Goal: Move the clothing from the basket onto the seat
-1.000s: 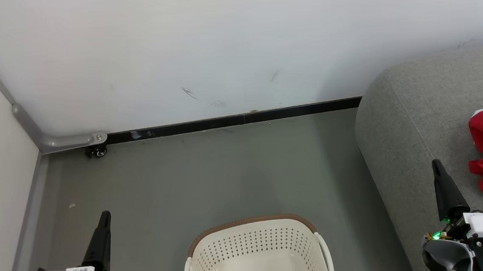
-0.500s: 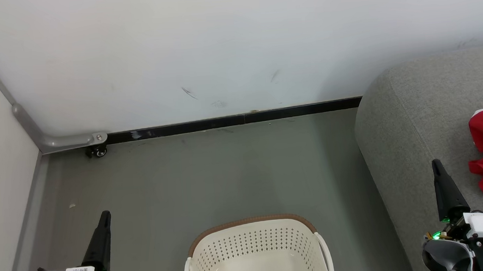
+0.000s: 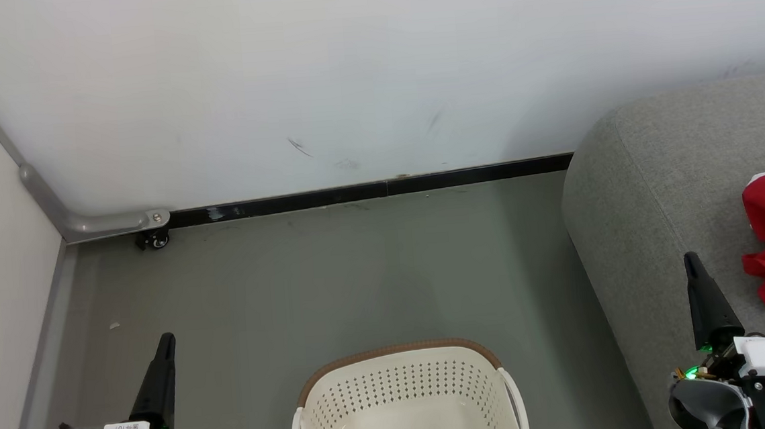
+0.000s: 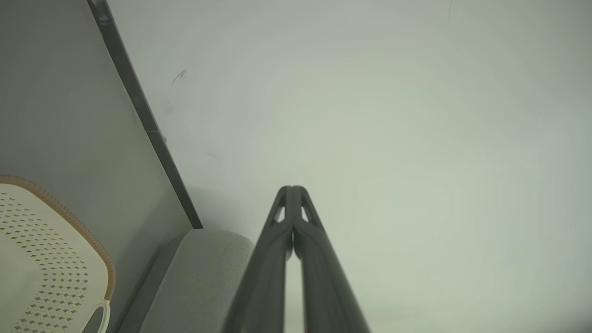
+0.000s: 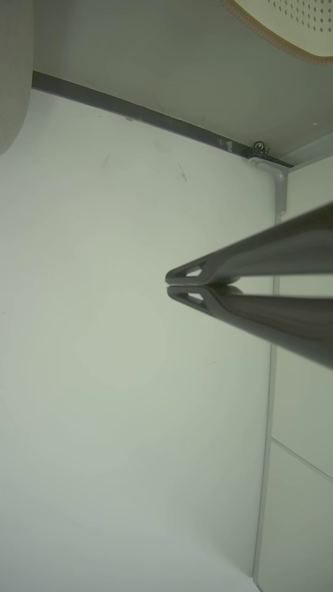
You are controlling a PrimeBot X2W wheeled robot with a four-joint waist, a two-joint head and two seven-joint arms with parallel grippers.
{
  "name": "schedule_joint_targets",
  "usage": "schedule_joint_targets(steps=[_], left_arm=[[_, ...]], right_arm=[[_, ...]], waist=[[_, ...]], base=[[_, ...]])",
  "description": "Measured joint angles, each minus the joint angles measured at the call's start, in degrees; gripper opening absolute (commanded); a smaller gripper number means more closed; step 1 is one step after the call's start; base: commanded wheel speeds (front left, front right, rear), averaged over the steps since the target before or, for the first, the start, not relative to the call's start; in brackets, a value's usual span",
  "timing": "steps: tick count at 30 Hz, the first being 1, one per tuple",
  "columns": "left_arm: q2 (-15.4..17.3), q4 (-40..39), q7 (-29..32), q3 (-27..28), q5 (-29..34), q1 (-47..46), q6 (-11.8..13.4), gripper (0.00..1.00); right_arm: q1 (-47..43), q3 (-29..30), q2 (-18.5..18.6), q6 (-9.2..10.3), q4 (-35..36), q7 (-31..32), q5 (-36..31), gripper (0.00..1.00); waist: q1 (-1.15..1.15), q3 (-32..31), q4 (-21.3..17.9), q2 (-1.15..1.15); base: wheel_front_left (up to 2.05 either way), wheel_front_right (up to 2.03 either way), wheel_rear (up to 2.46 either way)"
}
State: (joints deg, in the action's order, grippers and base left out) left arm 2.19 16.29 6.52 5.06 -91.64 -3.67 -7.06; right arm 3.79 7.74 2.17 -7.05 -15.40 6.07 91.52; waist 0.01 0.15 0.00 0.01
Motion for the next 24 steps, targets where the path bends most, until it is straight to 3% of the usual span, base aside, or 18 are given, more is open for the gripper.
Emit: schedule_joint_targets(steps=[24], left_arm=[[0.0,-0.12,0.0,-0.01,-0.01,0.0,0.0,0.0]], right_arm=[[0.0,0.0,0.0,0.0,0.0,0.0,0.0,0.0]], waist=[[0.0,0.01,0.0,0.0]], base=[[0.0,0.0,0.0]])
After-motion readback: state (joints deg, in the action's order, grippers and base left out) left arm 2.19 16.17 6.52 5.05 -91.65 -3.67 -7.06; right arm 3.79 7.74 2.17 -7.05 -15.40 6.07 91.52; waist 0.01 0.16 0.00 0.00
